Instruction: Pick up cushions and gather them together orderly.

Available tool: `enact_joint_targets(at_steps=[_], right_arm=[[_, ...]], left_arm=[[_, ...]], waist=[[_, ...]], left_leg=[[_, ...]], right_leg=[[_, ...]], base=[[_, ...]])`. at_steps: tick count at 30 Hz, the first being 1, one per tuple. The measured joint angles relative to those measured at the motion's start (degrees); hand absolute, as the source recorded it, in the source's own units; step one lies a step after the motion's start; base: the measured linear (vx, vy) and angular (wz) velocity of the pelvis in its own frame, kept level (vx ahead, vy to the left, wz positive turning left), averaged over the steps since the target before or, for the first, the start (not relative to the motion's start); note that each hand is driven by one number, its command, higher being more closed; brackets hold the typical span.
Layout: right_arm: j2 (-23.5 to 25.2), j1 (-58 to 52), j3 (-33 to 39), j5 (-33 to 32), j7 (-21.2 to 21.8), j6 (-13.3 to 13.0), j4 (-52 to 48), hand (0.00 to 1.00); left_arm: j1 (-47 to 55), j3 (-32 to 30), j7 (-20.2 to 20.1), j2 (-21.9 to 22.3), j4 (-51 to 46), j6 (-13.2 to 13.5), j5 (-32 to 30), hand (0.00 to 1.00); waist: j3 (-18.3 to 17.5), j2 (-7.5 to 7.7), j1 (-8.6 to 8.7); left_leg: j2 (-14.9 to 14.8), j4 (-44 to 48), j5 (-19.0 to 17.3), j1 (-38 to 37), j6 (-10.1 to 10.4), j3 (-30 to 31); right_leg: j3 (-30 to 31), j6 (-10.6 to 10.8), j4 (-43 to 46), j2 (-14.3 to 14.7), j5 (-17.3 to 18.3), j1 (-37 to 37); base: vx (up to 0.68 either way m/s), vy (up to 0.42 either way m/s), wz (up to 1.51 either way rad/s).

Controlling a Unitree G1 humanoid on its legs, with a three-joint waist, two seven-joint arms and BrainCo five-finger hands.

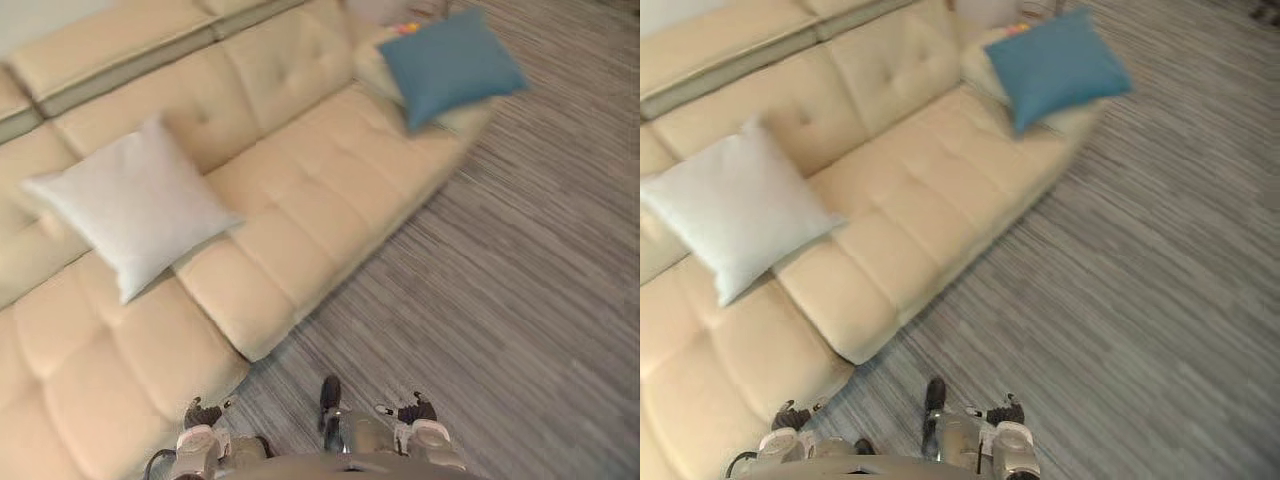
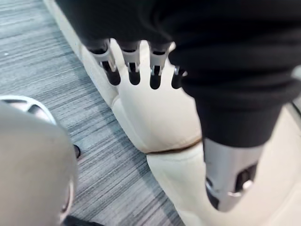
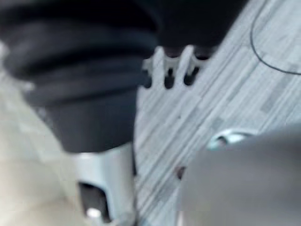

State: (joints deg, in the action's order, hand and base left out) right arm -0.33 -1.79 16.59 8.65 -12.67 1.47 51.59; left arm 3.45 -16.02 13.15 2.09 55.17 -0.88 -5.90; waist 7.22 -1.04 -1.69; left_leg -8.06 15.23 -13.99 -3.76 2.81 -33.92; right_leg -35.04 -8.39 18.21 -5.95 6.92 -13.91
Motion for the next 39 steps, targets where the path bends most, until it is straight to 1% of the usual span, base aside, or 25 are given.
enact_joint_targets(at_steps=[1, 3, 5, 6, 7, 9, 10, 12, 15, 18, 19, 20, 21, 23, 24, 25, 26, 27, 28, 30, 33, 34, 36, 37, 39], right_arm=[[0.00, -0.09, 0.12, -0.32, 0.03, -0.11, 0.47, 0.00], [-0.99, 0.35, -0.16, -0.47, -0.01, -0.50, 1.30, 0.00], [-1.00, 0.68, -0.71, -0.83, -0.05, -0.43, 1.94, 0.00], [-1.02, 1.06, -0.67, -1.70, -0.12, -0.27, 1.72, 0.00], [-1.97, 0.32, -0.67, -2.59, -0.42, -0.21, 0.22, 0.00], [-2.47, 0.37, -0.78, -2.69, -0.53, -0.03, 0.15, 0.00], [-2.17, 0.73, -1.33, -2.72, -0.55, -0.02, -0.10, 0.00], [-1.77, 1.62, -2.62, -2.73, -0.53, 0.01, 0.05, 0.00], [-1.31, 0.85, -2.82, -2.74, -0.76, 0.17, -0.03, 0.00], [-2.03, 1.05, -2.79, -3.00, -1.80, 0.22, 0.07, 0.00], [-2.28, 1.07, -2.87, -3.83, -1.98, 0.22, 0.35, 0.00], [-2.26, 1.18, -2.95, -4.20, -2.25, 0.20, 0.62, 0.00], [-1.73, 1.65, -2.88, -4.35, -2.55, 0.12, 0.88, 0.00], [-1.52, 1.47, -2.80, -4.36, -2.54, -0.05, 1.08, 0.00], [-1.04, 1.46, -2.19, -4.34, -2.49, -0.04, 1.09, 0.00], [-0.56, 1.02, -1.85, -4.34, -2.48, -0.05, 1.05, 0.00], [-0.31, 0.62, -1.98, -4.33, -2.40, -0.09, 0.97, 0.00], [-0.09, 0.23, -2.33, -4.32, -2.31, -0.08, 0.93, 0.00], [-0.32, 0.13, -2.33, -4.31, -2.26, -0.06, -0.71, 0.00], [-0.09, 0.07, -2.34, -4.31, -2.30, -0.42, -2.46, 0.00], [-0.08, 0.33, -2.12, -4.32, -2.28, -0.53, -3.05, 0.00], [-0.13, 0.56, -1.94, -4.36, -2.31, -0.53, -3.05, 0.00], [-0.14, 0.12, -1.86, -4.93, -2.35, -0.54, -2.76, 0.00], [-1.13, 1.28, -1.14, -5.07, -2.32, -0.52, -1.36, 0.00], [-2.11, 2.47, -0.57, -4.89, -2.35, -0.05, -0.65, 0.00]], left_arm=[[0.28, 0.04, -0.15, -0.12, 0.12, -0.04, 0.00, 0.00], [0.56, 0.75, -0.27, -0.46, 0.70, -0.03, 0.02, 0.00], [0.57, 0.83, -0.48, -0.82, 0.59, 0.02, 0.09, 0.00], [0.66, 0.79, -1.04, -0.79, 0.63, 0.05, -0.03, 0.00], [1.30, 0.08, -1.11, -0.57, -0.81, 0.74, 0.01, 0.00], [0.87, 0.01, -1.09, -0.40, -1.00, 0.81, -0.03, 0.00], [0.95, 0.01, -1.06, -0.62, -1.09, 0.91, 0.04, 0.00], [1.11, 0.56, -1.05, -1.85, -1.75, 0.93, 0.02, 0.00], [3.17, 0.62, -0.93, -1.69, -2.58, 0.85, -0.85, 0.00], [4.65, 1.19, -0.94, -1.58, -2.71, 0.80, -1.16, 0.00], [4.91, 1.56, -0.93, -1.58, -2.49, 0.73, -1.17, 0.00], [5.28, 1.50, -0.94, -1.61, -2.06, 0.68, -1.17, 0.00], [5.24, 1.45, -1.05, -2.60, -1.49, 0.35, -1.17, 0.00], [4.25, 1.89, -0.99, -3.32, -1.56, 0.18, -1.16, 0.00], [4.22, 2.43, -1.01, -3.79, -1.50, 0.10, -1.10, 0.00], [4.34, 3.16, -0.99, -4.05, -1.37, -0.10, -1.07, 0.00], [4.31, 3.96, -0.99, -4.32, -1.49, -0.15, -1.05, 0.00], [4.17, 5.14, -0.99, -4.72, -1.64, -0.15, -1.09, 0.00], [3.88, 5.56, -0.96, -4.88, -1.65, -0.18, -1.03, 0.00], [2.94, 5.50, -0.88, -4.77, -1.71, -0.24, -0.95, 0.00], [1.33, 4.95, -0.86, -4.64, -1.74, -0.26, -0.93, 0.00], [0.95, 5.08, -0.87, -4.41, -1.74, -0.23, -0.95, 0.00], [0.52, 5.64, -0.98, -4.69, -1.68, -0.13, -0.97, 0.00], [-0.22, 5.24, -0.99, -2.86, -0.57, -0.04, -0.94, 0.00], [-0.28, 4.51, -0.98, -0.97, -0.51, 0.02, -1.00, 0.00]], waist=[[-0.15, 0.25, 0.33], [-0.46, -0.91, 0.57], [-0.18, -0.71, 0.19], [0.05, -2.38, -0.48], [1.07, -1.35, 0.26], [2.05, -3.94, -0.65], [2.03, -3.99, -1.36], [2.53, -2.94, -2.00], [2.96, -2.46, -2.97], [2.71, -2.86, -4.13], [2.52, -2.58, -5.21], [1.79, -2.20, -5.86], [1.17, -1.15, -5.74], [1.05, 0.36, -5.20], [1.29, 0.77, -5.40], [1.36, 0.80, -4.79], [1.47, 0.67, -4.06], [1.52, 0.64, -3.79], [1.59, 0.64, -3.18], [2.06, -0.14, -2.48], [2.93, 0.24, -2.25], [2.87, 0.30, -1.43], [2.43, 2.39, -0.13], [2.86, 0.45, -0.40], [2.61, -1.32, -0.79]], left_leg=[[-0.04, 0.26, -0.53, -1.63, 0.88, -0.76], [-0.68, 1.67, -0.79, -2.14, 1.25, -0.36], [-4.23, 13.27, -1.20, 1.18, 1.50, 1.60], [-7.28, 21.43, -1.49, 3.28, 0.74, 4.39], [-9.71, 34.06, -3.01, 5.92, -0.29, 5.92], [-12.08, 40.82, -4.83, 7.84, -0.42, 11.76], [-10.84, 42.51, -5.63, 10.63, 0.22, 15.03], [-6.44, 40.45, -6.21, 16.58, 0.69, 19.47], [-2.10, 28.26, -5.85, 21.87, 1.13, 21.56], [1.26, 8.40, 1.02, 24.62, 2.48, 25.56], [1.74, 6.34, 5.75, 24.59, 1.81, 26.51], [2.71, 6.61, 9.31, 24.96, -0.61, 27.74], [3.67, 7.80, 10.08, 24.79, -2.39, 27.43], [4.15, 9.34, 8.90, 24.22, -3.42, 25.20], [4.63, 9.26, 8.23, 22.11, -3.92, 24.09], [5.07, 8.41, 6.49, 18.27, -4.36, 23.72], [5.21, 8.09, 5.10, 15.63, -4.75, 23.80], [5.31, 7.81, 3.61, 12.94, -5.20, 23.82], [5.44, 7.18, 2.56, 9.65, -5.57, 23.93], [4.59, 3.62, 1.28, 4.43, -4.84, 24.64], [2.91, -0.29, 0.69, -1.13, -4.28, 25.15], [2.38, -1.39, 0.63, -2.21, -4.02, 26.27], [3.60, -3.32, -0.50, -3.75, -1.10, 28.46], [1.66, -3.90, -2.37, -5.62, 1.49, 30.59], [0.16, -1.64, -1.73, -5.21, 1.22, 31.19]], right_leg=[[-0.30, 0.53, 1.49, 0.27, 0.89, 0.52], [5.02, 1.49, 1.44, 3.13, 1.61, 0.33], [10.09, 2.66, -1.15, 6.60, 2.20, 0.80], [9.37, 3.91, -2.17, 8.22, 5.15, 3.05], [8.03, 2.28, 6.11, 4.03, 8.04, 3.29], [11.62, 1.73, 7.76, 8.12, 9.62, 4.77], [14.22, 0.45, 7.25, 9.68, 9.94, 5.03], [19.77, 0.37, 4.88, 11.32, 9.61, 6.46], [26.41, 3.53, -0.43, 12.37, 7.72, 11.21], [32.45, 4.43, -6.74, 13.93, 6.90, 15.94], [34.84, 4.47, -8.05, 14.04, 6.88, 17.10], [37.39, 4.90, -8.45, 14.02, 7.26, 17.76], [38.74, 5.68, -7.48, 12.51, 8.36, 17.66], [40.10, 8.31, -1.64, 10.99, 8.60, 15.18], [40.11, 11.25, 4.99, 10.42, 8.58, 13.40], [38.45, 16.64, 15.88, 9.92, 6.97, 10.54], [37.01, 20.38, 24.96, 8.74, 5.07, 7.45], [34.45, 19.93, 34.80, 7.01, 5.17, 3.76], [30.00, 15.28, 41.83, 3.65, 6.61, -0.19], [24.70, 11.03, 41.12, 0.35, 9.04, -5.50], [23.16, 11.06, 27.21, -0.02, 9.63, -9.35], [24.13, 12.04, 18.26, 0.40, 7.38, -9.96], [28.88, 13.60, 0.69, -0.48, -3.17, -8.82], [28.07, 11.44, 3.56, 0.51, -7.59, -8.48], [26.56, 10.30, 7.85, 1.06, -2.69, -9.14]], base=[[0.10, -0.134, -0.95], [0.07, -0.130, -1.18], [0.10, -0.166, -1.37], [0.25, -0.082, -1.12], [0.31, -0.017, -1.12], [0.18, 0.058, -1.17], [0.16, -0.020, -1.73], [0.19, -0.053, -1.61], [0.26, 0.015, -1.17], [0.37, 0.119, -1.06], [0.37, 0.153, -1.11], [0.66, 0.261, -1.08], [0.61, 0.209, -0.73], [0.64, 0.194, -0.48], [0.53, 0.161, -0.46], [0.51, 0.142, -0.28], [0.46, 0.105, -0.07], [0.51, 0.093, 0.01], [0.39, 0.049, 0.03], [0.35, -0.011, 0.10], [0.43, -0.150, 0.20], [0.41, -0.232, 0.56], [0.43, -0.282, 0.70], [0.52, -0.317, 0.45], [0.41, -0.235, 0.37]])
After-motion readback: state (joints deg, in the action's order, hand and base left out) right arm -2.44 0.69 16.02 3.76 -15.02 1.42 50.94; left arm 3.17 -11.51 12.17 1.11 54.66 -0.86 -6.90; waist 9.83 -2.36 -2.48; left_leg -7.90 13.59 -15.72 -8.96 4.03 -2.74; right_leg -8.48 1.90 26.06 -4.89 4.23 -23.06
